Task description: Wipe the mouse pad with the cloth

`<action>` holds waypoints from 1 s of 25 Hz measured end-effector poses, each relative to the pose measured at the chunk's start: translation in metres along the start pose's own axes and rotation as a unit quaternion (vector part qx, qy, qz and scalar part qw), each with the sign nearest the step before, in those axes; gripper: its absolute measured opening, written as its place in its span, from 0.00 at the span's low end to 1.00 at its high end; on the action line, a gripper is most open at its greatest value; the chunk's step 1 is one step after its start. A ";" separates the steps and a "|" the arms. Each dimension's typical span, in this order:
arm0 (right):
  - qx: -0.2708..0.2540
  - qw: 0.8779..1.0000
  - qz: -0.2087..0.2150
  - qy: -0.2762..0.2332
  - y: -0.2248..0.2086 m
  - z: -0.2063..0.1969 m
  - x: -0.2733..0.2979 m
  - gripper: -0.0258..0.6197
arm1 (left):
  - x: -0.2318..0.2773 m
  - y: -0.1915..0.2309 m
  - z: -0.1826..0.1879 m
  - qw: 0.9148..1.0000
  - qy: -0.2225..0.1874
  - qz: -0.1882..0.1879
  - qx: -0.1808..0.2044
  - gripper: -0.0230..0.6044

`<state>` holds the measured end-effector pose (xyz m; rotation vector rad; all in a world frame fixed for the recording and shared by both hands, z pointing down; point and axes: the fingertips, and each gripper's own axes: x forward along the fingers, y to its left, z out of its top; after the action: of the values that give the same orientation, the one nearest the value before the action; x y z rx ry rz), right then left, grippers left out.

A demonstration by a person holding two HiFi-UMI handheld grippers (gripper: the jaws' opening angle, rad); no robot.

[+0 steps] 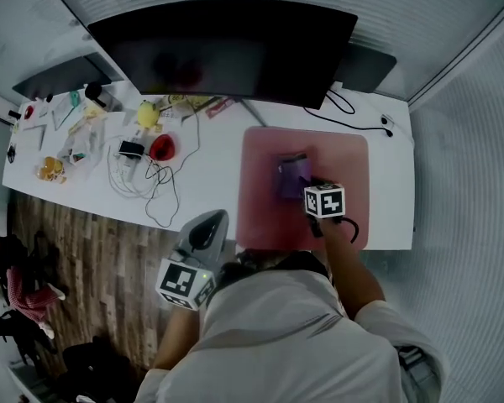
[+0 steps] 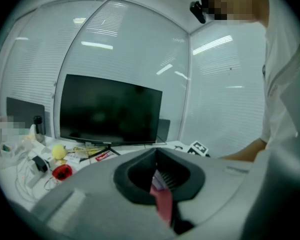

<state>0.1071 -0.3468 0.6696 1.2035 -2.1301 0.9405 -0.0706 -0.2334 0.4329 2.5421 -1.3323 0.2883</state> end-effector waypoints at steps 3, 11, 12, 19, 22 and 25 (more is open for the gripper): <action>0.001 1.000 -0.018 0.000 -0.046 -0.011 -0.029 0.11 | 0.022 -0.034 0.010 1.000 -0.008 -0.011 0.004 0.04; 0.037 0.995 -0.090 -0.012 -0.182 -0.046 -0.114 0.11 | 0.080 -0.120 0.009 0.999 -0.010 -0.036 0.012 0.04; 0.045 0.994 -0.099 -0.014 -0.198 -0.051 -0.126 0.11 | 0.086 -0.131 0.007 0.999 -0.007 -0.040 0.011 0.04; 0.099 0.982 -0.151 -0.061 -0.272 -0.068 -0.186 0.11 | 0.112 -0.174 -0.010 0.998 0.025 -0.060 0.016 0.04; 0.110 0.978 -0.145 -0.101 -0.268 -0.062 -0.204 0.11 | 0.106 -0.179 -0.014 0.997 0.032 -0.064 0.020 0.04; 0.100 0.979 -0.096 -0.148 -0.224 -0.038 -0.215 0.11 | 0.096 -0.173 -0.012 0.997 0.027 -0.065 0.018 0.04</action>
<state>0.4088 -0.2878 0.6114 1.7109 -2.1269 0.9544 0.1251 -0.2094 0.4490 2.6172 -1.1469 0.3566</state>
